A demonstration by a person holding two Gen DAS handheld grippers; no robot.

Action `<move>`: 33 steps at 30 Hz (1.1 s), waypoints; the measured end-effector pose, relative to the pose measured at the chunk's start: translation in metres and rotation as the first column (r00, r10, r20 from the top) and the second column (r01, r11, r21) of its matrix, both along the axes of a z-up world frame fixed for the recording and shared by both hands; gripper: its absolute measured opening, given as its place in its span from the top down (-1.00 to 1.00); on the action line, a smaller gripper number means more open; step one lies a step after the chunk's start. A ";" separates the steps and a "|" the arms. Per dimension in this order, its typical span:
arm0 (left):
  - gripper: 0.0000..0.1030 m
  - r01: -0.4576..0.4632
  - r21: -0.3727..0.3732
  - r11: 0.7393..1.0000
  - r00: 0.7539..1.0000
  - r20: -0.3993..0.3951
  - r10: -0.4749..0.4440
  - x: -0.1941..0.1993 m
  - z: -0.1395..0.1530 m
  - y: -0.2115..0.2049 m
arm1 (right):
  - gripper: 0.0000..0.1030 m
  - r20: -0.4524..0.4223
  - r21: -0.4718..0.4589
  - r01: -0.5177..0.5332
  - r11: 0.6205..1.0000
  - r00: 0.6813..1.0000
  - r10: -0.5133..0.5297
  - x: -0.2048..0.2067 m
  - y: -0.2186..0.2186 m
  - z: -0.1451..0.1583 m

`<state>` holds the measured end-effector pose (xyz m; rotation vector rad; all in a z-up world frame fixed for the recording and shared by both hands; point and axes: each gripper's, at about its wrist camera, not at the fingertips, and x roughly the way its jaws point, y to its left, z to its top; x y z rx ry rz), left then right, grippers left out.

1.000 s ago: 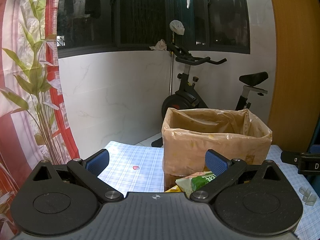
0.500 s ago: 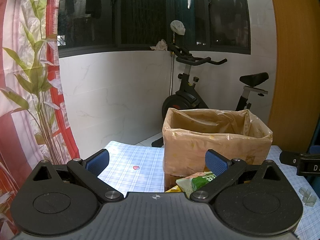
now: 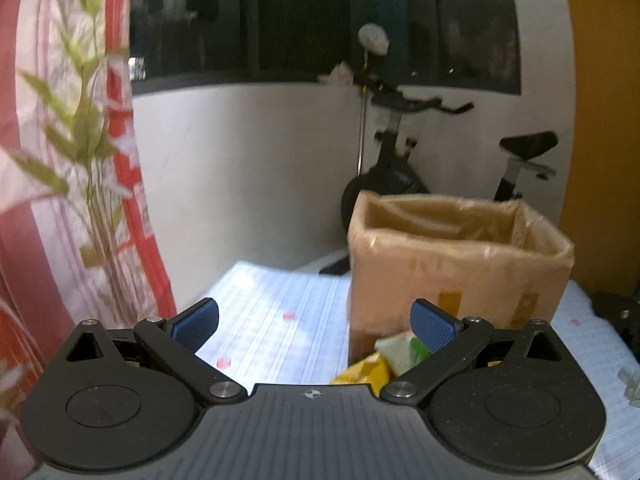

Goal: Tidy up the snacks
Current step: 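Grasp the green chip bag with the right tool while the left tool grasps the yellow bag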

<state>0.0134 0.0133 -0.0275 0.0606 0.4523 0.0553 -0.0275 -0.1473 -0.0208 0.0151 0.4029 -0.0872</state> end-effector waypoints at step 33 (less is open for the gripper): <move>-0.87 0.018 -0.025 1.000 0.993 -0.114 -0.020 0.024 -0.054 0.019 | -0.99 -0.135 -0.504 -0.361 0.784 0.930 0.341 0.056 0.103 -0.126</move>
